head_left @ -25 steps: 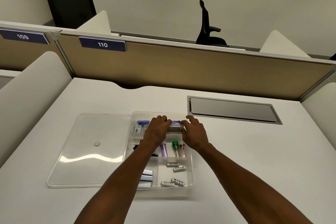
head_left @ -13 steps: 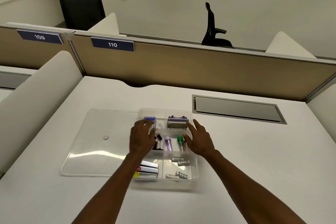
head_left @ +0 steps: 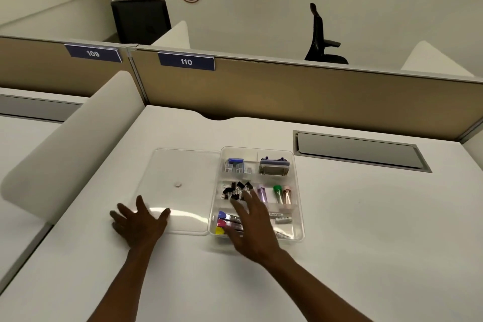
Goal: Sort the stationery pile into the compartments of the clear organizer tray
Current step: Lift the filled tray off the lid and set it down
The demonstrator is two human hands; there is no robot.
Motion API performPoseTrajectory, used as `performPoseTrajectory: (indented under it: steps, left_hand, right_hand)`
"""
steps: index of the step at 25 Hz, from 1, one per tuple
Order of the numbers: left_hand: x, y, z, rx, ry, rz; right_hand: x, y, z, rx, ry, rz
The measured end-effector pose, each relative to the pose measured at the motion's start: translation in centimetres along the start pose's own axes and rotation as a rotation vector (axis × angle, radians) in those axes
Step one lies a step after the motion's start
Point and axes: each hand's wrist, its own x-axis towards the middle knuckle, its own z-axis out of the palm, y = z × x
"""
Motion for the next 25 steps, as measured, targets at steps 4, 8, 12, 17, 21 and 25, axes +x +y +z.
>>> performPoseTrajectory:
  steps: [4,8,12,17,21,25]
  left_hand:
    - [-0.3,-0.7,-0.8,0.017,-0.048,-0.088]
    - [-0.1,-1.6,-2.8,-0.091,0.053,-0.075]
    - [-0.9,-0.6,-5.6,-0.537,0.213,-0.025]
    - [-6.5,4.3,-9.7,-1.03,0.386,0.242]
    - [-11.9,8.5,-11.0,-1.075,0.175,0.543]
    - [-14.8,10.2,-10.8,-0.974,-0.097,0.874]
  right_hand:
    - [-1.2,-2.1,2.1,-0.028,-0.214,0.002]
    - [-1.4,-2.6,2.6,-0.128,-0.22,-0.027]
    - [-0.7,-3.1,2.2,0.085,-0.136,0.059]
    - [2.1,-8.0,-1.1,0.57,-0.047,0.323]
    - [4.6,-11.3,-5.8,0.98,0.043,0.39]
    - [4.2,-10.3,-9.5,0.988,0.06,0.413]
